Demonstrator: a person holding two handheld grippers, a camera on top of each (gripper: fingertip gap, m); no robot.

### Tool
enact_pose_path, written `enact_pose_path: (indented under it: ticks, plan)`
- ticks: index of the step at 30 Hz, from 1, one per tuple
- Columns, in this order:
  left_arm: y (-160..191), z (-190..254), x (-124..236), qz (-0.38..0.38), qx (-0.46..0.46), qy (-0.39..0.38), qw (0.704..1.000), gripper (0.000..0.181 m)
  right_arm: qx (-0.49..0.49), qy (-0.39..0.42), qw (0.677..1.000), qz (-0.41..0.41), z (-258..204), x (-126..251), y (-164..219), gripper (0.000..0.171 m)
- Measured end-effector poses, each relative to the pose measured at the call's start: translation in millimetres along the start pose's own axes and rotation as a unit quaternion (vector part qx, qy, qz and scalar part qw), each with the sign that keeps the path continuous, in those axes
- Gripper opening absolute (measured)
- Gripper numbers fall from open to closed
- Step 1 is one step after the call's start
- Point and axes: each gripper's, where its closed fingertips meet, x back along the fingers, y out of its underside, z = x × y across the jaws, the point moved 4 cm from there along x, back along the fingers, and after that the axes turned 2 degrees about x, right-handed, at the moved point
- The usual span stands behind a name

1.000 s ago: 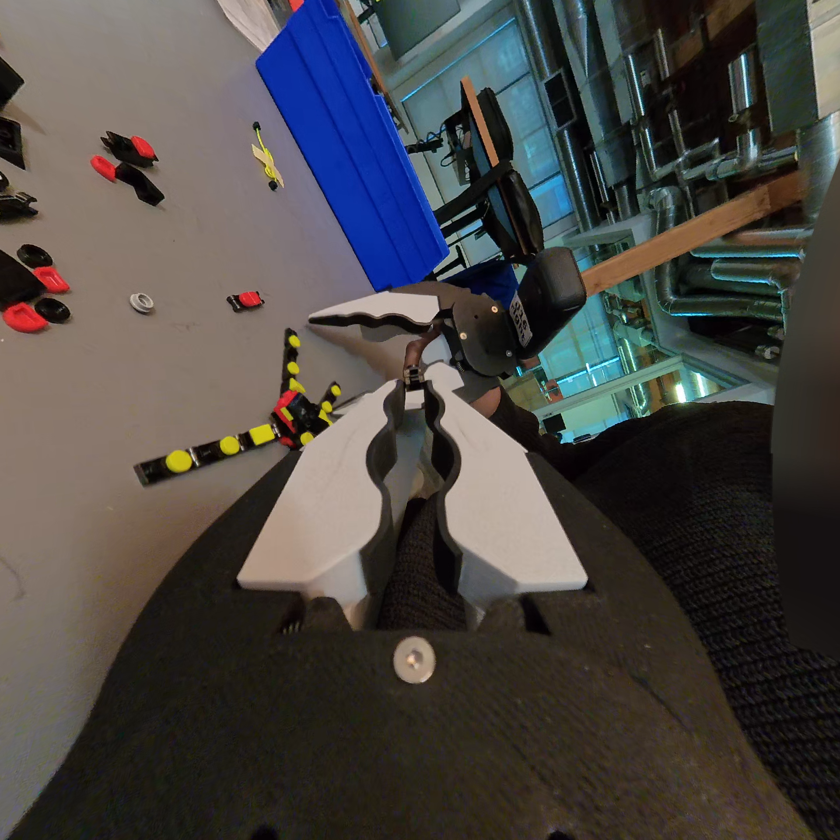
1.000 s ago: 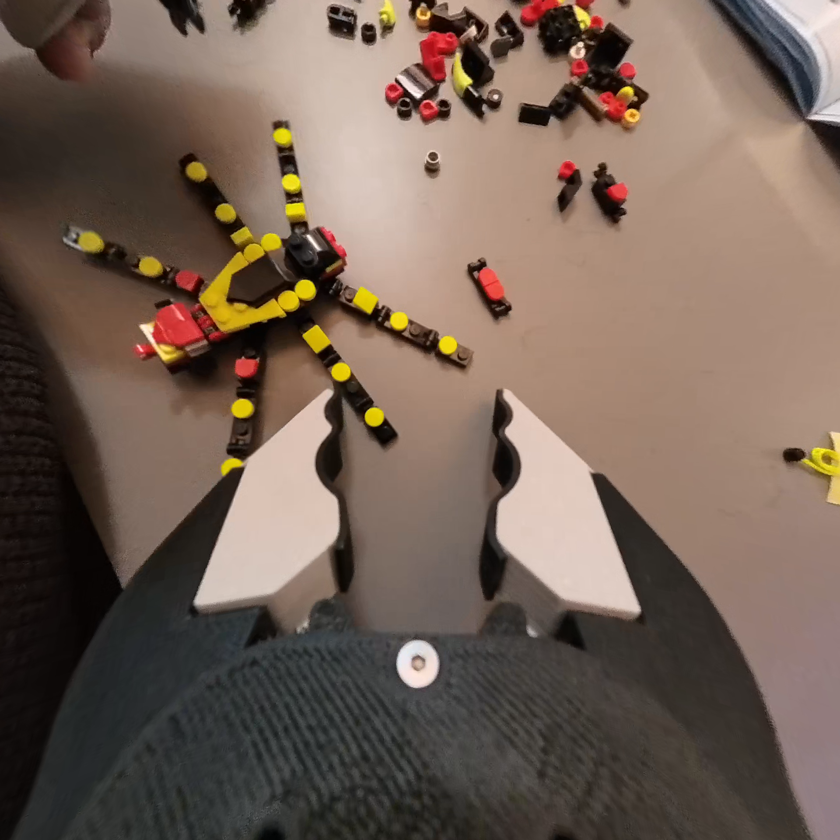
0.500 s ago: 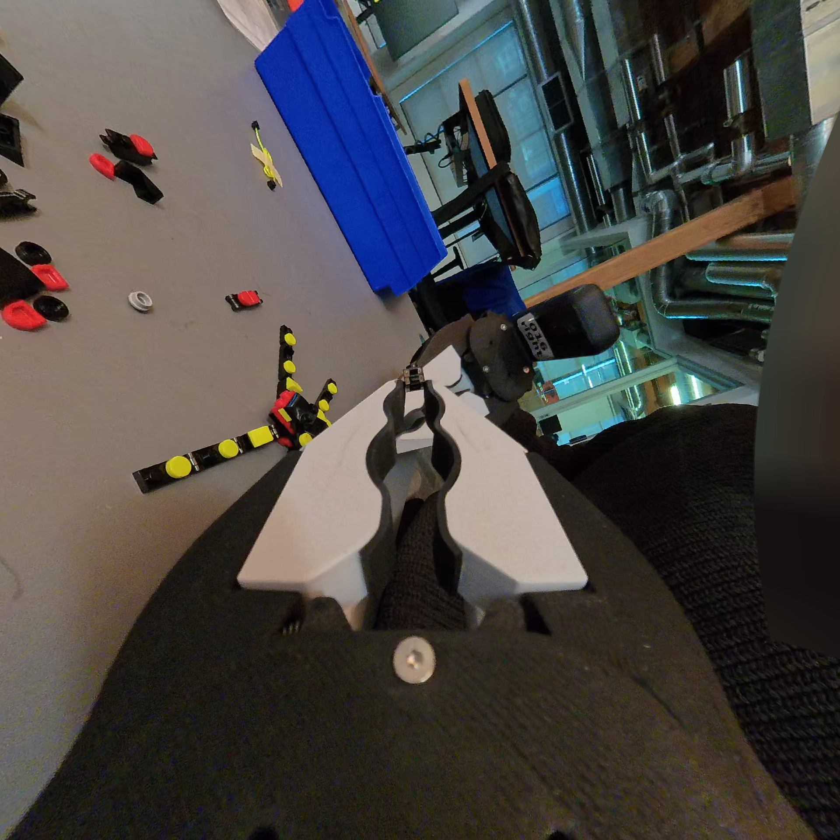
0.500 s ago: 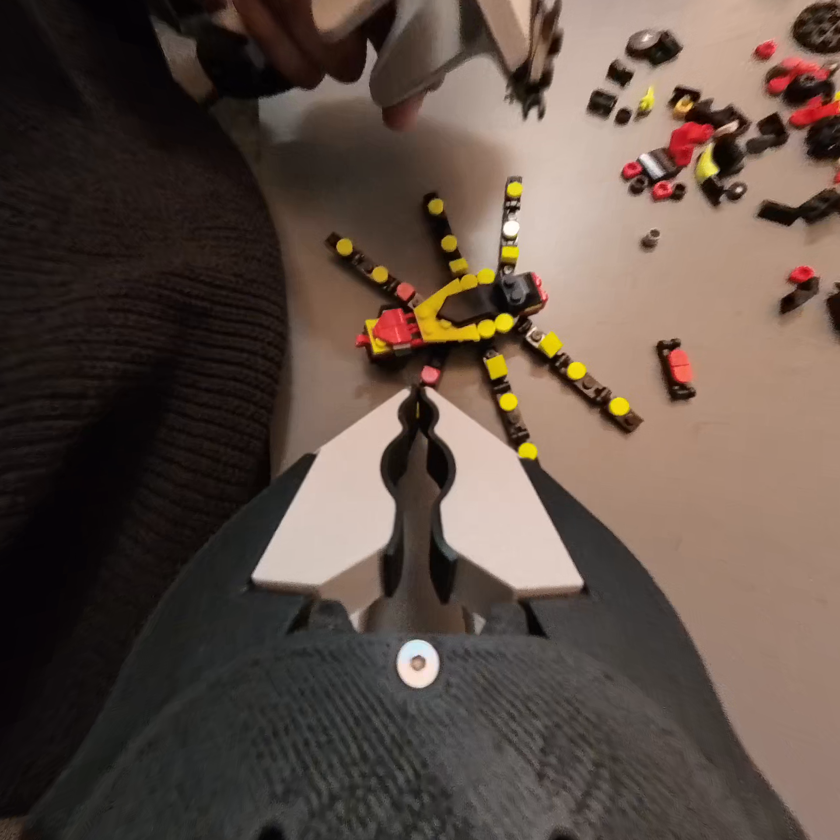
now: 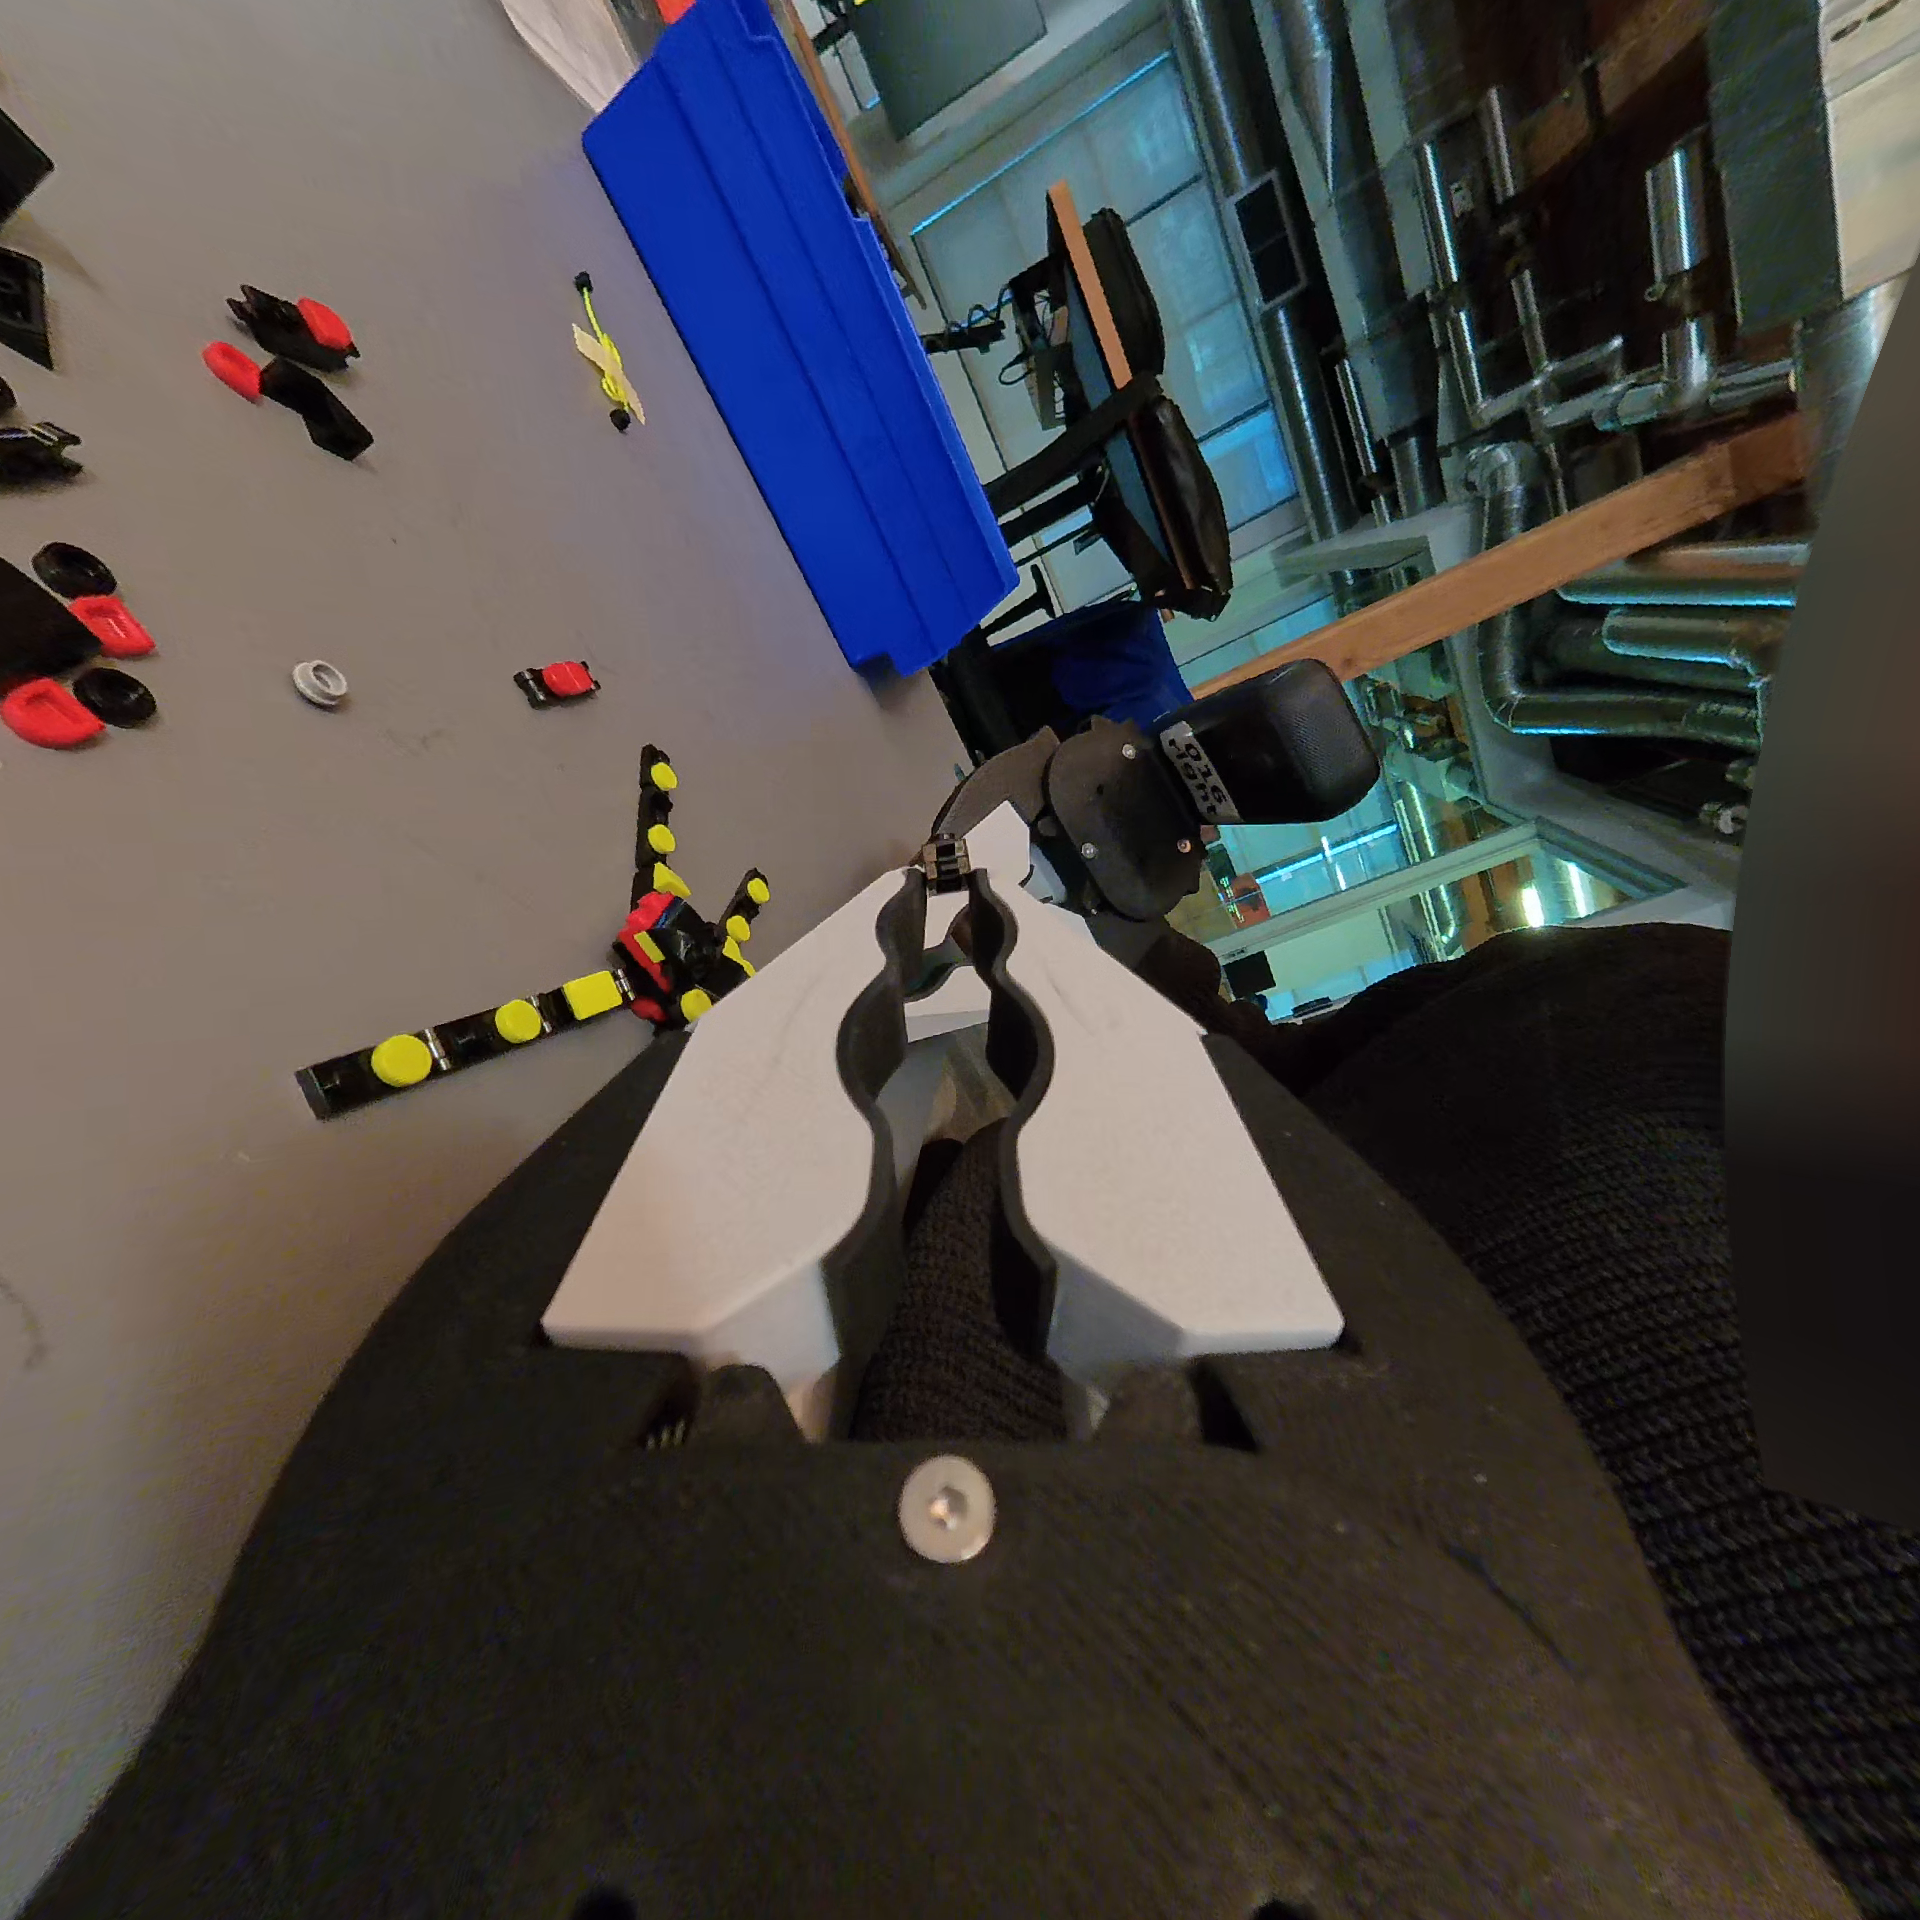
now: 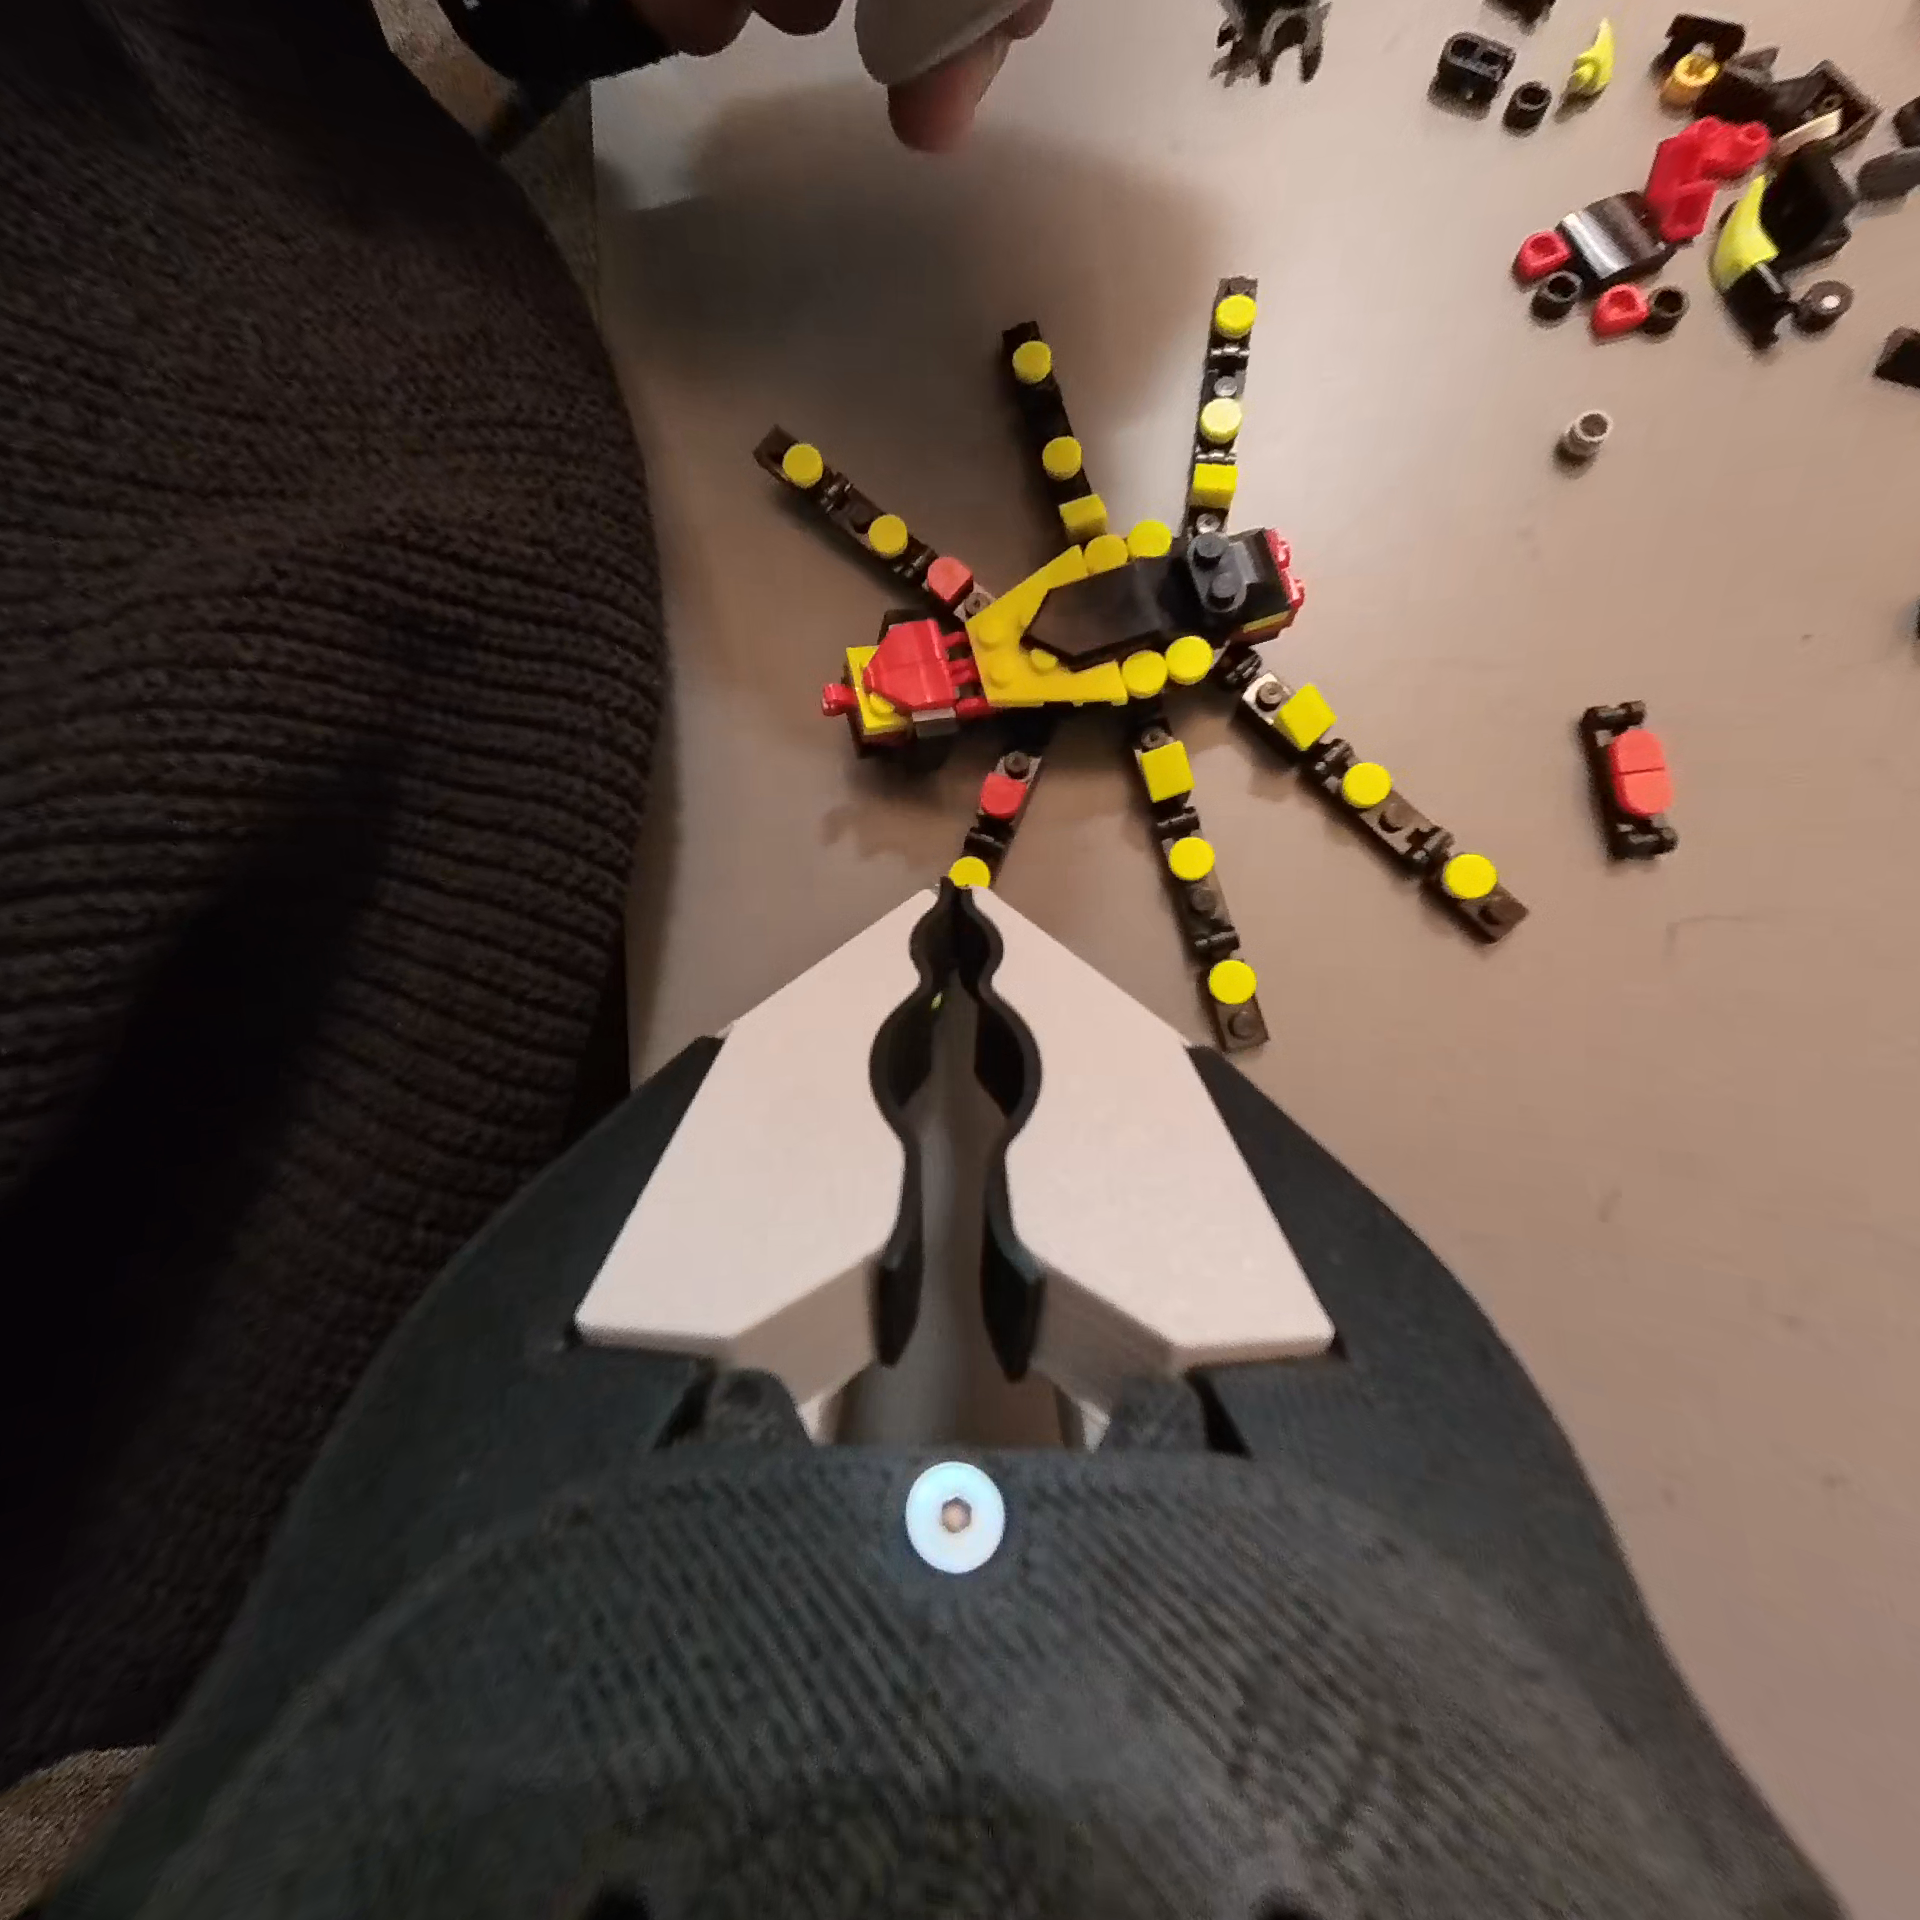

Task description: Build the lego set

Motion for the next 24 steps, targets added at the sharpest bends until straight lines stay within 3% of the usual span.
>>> enact_pose_path:
  ticks: [1,12,18,24]
  plan:
    - [-0.1,0.1,0.0,0.000,0.000,0.000,1.000,0.007,0.001,0.002,1.000,0.003,0.4,0.5,-0.7,0.000]
    - [-0.2,0.4,0.2,0.001,0.000,0.001,1.000,0.007,-0.001,-0.003,1.000,0.021,-0.9,2.3,-5.4,0.000]
    - [-0.1,0.3,0.0,0.000,0.001,0.001,1.000,0.007,-0.035,0.101,0.989,0.106,30.6,31.7,-19.1,0.000]
    - [2.8,0.7,-2.0,-0.010,-0.001,0.002,1.000,0.007,-0.049,0.174,0.975,0.130,47.4,44.5,-22.2,0.002]
